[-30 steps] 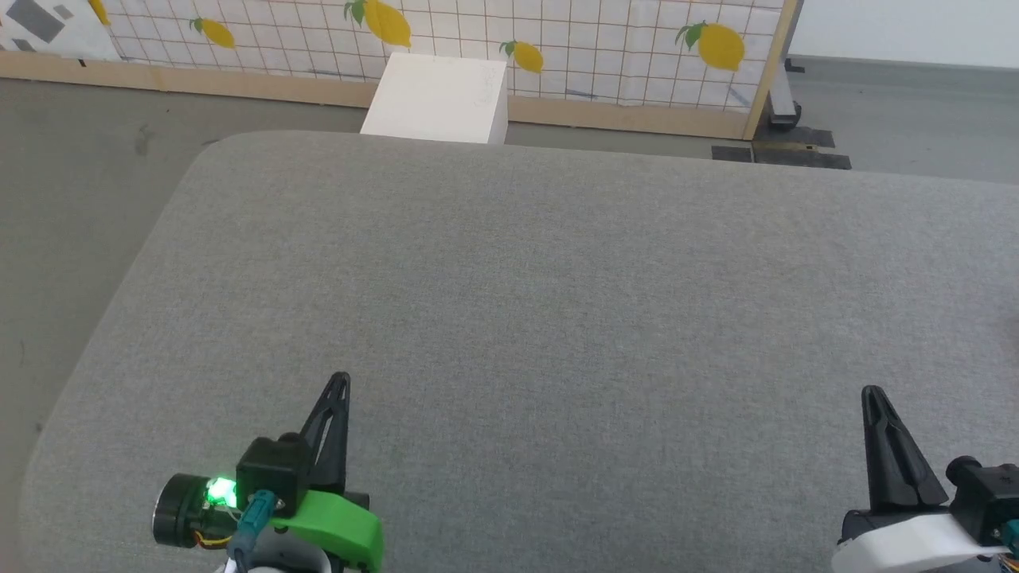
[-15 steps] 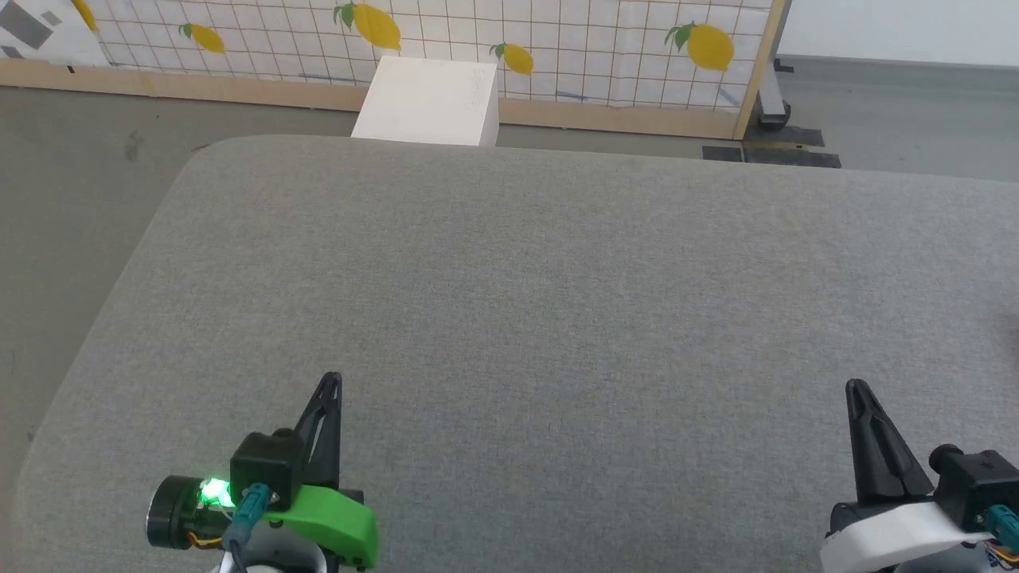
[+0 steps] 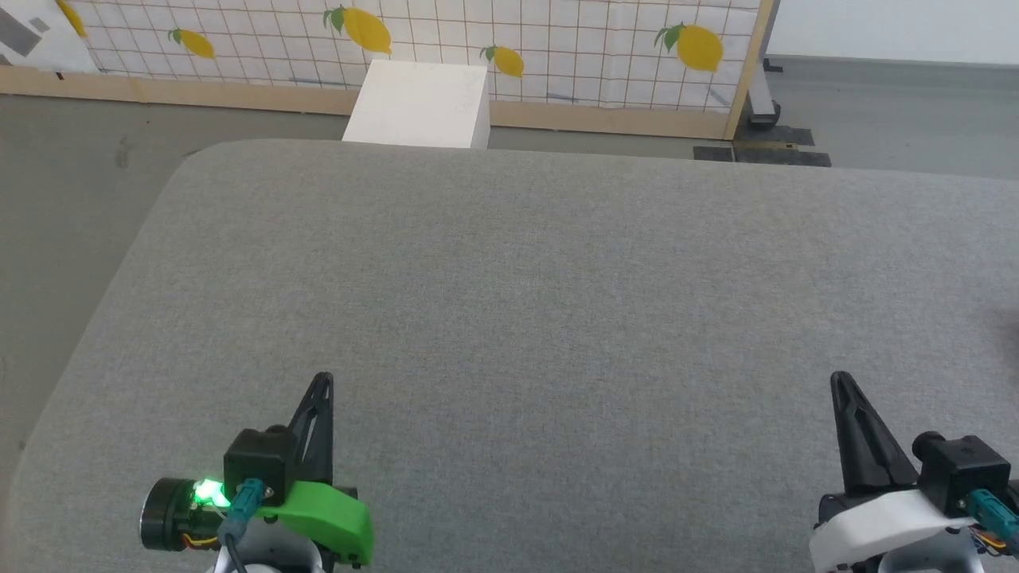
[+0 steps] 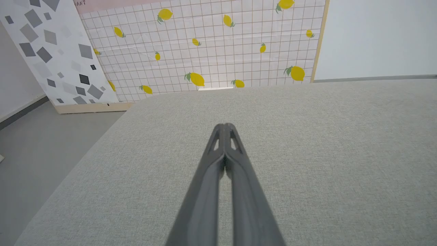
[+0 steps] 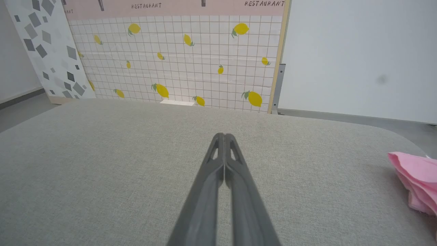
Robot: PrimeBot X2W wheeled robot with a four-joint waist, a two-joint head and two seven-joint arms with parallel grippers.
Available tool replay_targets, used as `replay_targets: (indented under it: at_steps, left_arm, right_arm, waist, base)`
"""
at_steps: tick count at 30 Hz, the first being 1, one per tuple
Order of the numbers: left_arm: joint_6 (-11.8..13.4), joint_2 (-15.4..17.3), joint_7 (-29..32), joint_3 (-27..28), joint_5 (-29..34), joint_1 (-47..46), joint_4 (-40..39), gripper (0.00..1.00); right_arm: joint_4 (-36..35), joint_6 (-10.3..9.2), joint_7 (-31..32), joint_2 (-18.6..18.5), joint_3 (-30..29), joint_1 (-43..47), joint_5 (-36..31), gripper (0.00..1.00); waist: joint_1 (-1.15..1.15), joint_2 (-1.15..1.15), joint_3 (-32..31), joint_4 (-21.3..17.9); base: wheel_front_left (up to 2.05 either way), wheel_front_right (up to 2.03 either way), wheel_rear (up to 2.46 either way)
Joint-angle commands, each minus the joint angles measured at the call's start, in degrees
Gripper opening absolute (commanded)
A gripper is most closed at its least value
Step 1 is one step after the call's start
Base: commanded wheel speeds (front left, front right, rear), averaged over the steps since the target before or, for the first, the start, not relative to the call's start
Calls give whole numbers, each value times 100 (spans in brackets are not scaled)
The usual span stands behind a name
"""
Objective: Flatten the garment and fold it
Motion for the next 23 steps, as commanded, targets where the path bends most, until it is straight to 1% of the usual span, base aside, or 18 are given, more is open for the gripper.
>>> replay_targets:
  at_steps: [1, 23]
  left_arm:
    - [30, -41, 35, 40, 55, -65, -28, 0]
    - [101, -121, 290, 210, 91, -88, -72, 0]
  right_arm:
    - [23, -6, 30, 17, 35, -131, -49, 0]
    - [71, -8, 283, 22, 219, -318, -163, 0]
  waist:
    - [0, 0, -2, -9]
    - [0, 0, -23, -134]
  base:
    - [0, 0, 0]
    - [0, 0, 0]
